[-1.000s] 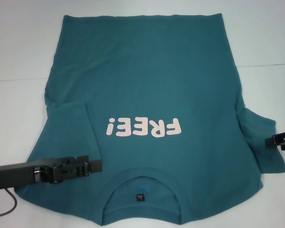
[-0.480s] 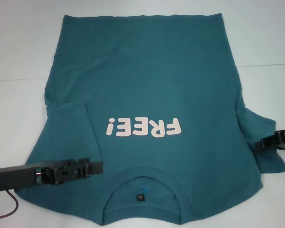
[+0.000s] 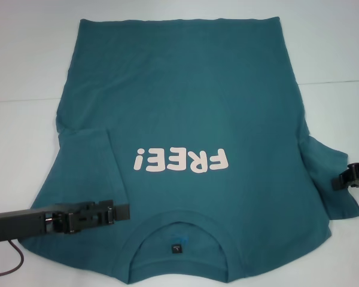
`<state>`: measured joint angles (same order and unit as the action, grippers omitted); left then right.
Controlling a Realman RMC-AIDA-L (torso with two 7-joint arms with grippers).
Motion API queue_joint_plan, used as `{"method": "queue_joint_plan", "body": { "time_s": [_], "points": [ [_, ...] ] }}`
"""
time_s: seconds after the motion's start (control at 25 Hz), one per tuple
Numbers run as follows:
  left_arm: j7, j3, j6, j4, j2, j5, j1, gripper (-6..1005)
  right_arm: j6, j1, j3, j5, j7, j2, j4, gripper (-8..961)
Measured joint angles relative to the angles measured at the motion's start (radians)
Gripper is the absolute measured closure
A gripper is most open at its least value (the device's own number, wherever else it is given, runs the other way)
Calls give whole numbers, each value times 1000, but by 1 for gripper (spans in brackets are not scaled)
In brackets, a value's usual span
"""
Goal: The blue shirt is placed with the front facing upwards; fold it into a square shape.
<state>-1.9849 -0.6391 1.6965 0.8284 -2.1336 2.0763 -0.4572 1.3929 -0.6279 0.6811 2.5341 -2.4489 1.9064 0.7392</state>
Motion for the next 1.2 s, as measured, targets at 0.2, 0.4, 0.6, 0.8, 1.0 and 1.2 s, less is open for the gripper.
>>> {"method": "queue_joint_plan", "body": {
  "time_s": [0.2,0.4,0.6,0.8,1.0,1.2],
  "points": [
    [0,4,0,0,0,-1,0,234,5,4,-2,7,-22,-8,10,937],
    [-1,4,-2,-1,-1,-1,1,233,-15,8,-7,24,-64,-21,12,937],
    [-1,4,-3,-2,-2,0,7,233,-22,-9,-2,34,-76,-32,13,936],
    [-8,6,-3,-3,-1,-1,11,233,-18,-49,-2,99,-114,-54,14,936],
    [-12,6,-5,-3,0,2,11,233,1,-73,-1,118,-138,-75,14,935],
    [-14,6,-5,-3,2,-1,11,233,17,-87,-1,122,-160,-96,14,935]
  ]
}}
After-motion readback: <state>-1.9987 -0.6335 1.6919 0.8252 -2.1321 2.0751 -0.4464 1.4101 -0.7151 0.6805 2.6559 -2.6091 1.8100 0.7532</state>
